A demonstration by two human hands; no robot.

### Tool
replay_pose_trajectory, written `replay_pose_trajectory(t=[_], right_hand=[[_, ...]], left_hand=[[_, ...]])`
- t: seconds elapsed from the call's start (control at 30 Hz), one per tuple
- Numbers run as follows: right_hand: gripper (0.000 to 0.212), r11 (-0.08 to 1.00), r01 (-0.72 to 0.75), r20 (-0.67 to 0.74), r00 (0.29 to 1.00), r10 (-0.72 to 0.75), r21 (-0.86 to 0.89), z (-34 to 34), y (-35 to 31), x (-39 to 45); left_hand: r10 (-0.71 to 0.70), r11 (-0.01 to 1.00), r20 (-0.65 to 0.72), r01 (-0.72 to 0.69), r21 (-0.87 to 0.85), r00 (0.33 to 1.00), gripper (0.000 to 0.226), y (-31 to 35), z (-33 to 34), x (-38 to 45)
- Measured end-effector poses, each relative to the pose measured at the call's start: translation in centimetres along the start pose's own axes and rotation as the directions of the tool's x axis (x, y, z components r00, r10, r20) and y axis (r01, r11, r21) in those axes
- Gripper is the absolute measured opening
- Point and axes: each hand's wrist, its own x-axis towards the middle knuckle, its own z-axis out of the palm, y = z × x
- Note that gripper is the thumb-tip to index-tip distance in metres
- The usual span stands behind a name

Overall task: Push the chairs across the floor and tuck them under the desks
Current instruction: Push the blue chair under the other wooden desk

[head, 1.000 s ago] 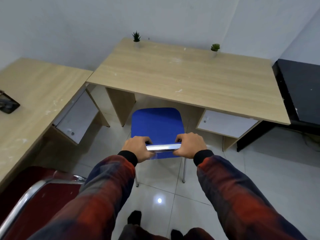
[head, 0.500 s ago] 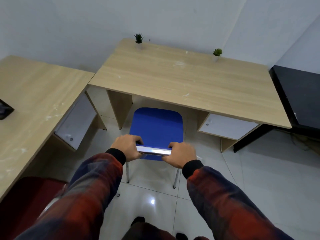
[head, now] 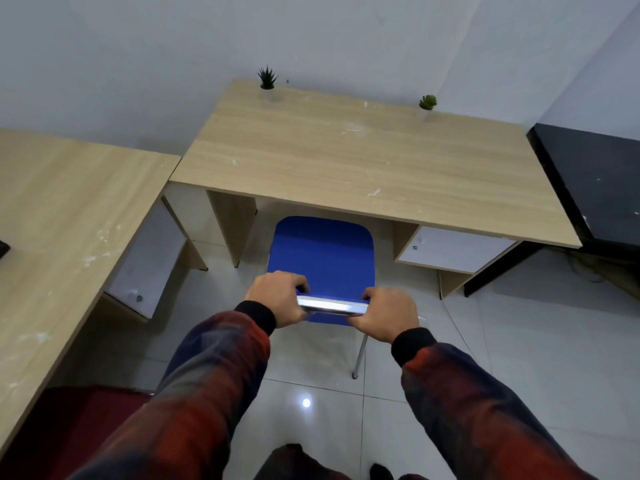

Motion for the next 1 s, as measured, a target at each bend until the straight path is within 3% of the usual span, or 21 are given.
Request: replay_pose_trajectory(t=[0.37,0.53,0.7,1.0], right_hand=[[0.038,0.999,-0.011,-0.043,0.999,0.013,0.047,-2.2,-2.3,8.4],[0.035,0.999,0.029,-0.005,1.000,-0.029,0.026,-5.0,4.0,12.5],[0.032,0.997,-0.011,0.078,0.997,0.018,-0.081,-6.7,10.6,14.2],[0.034,0.997,-0.004,0.121,0.993,0.013,-0.078,-6.2,9.5,13.1]], left_hand=[[-0.035,0.997,-0.003,0.035,0.071,0.999,0.049,-3.6,-3.9,9.0],[-0.071,0.997,-0.073,0.068,-0.033,0.995,0.041,1.8,-4.0,12.2],[-0.091,0.990,-0.107,0.079,-0.116,0.990,0.030,8.7,-0.9,13.8],[-0.120,0.981,-0.121,0.100,-0.164,0.985,0.032,7.8,-0.5,12.6]])
